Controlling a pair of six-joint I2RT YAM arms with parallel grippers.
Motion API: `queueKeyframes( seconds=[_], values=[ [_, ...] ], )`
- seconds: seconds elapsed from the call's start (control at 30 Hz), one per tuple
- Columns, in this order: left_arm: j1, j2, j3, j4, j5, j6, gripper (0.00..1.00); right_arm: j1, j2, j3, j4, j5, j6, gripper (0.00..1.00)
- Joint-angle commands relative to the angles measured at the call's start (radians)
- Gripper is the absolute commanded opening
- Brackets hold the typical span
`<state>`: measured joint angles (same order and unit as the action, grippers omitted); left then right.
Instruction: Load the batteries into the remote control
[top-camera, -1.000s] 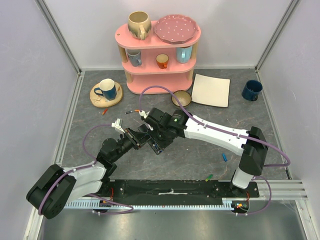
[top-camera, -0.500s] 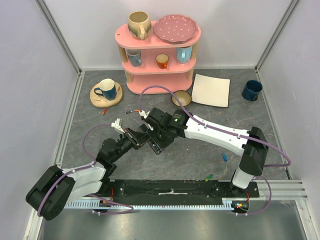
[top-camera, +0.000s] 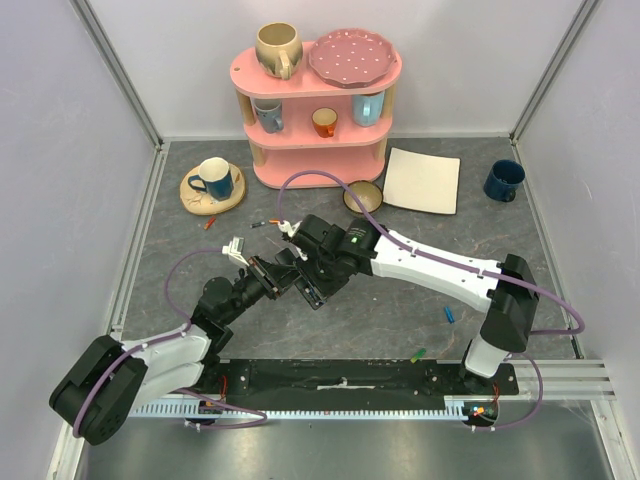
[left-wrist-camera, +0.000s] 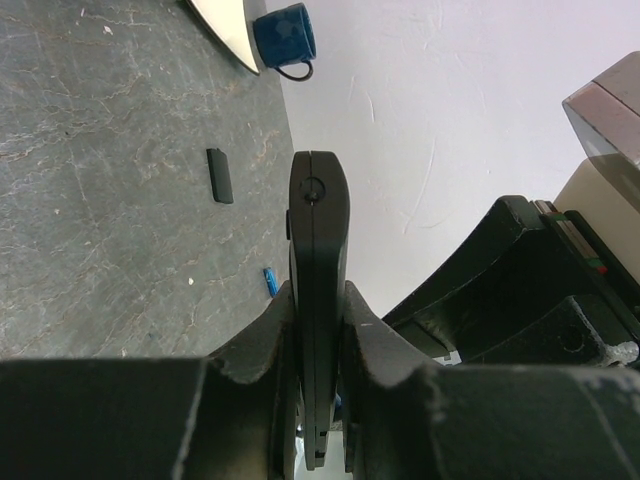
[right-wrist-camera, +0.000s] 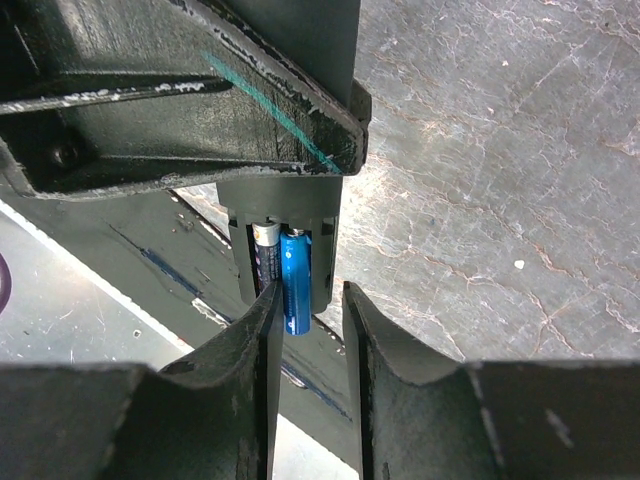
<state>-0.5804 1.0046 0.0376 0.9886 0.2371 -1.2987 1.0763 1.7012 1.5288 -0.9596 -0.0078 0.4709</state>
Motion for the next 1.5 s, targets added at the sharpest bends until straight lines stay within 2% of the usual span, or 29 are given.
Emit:
queueKeyframes(
  seconds=[0.0,1.17,1.47],
  values=[
    [-0.013,-0.024,-0.036,0.088,0.045,-0.030,0.02,-0.015,-0.032,0.024,-0.031,0.032,-0.044,0.36],
    [-0.013,0.014,-0.001,0.059,0.034,-0.020,0.02,-0.013,-0.081,0.005,-0.008,-0.086,-0.061,0.42],
    [-0.013,0.012,-0.010,0.091,0.051,-0.027,0.02,-0.015,-0.218,-0.018,0.136,0.032,-0.052,0.42]
  ],
)
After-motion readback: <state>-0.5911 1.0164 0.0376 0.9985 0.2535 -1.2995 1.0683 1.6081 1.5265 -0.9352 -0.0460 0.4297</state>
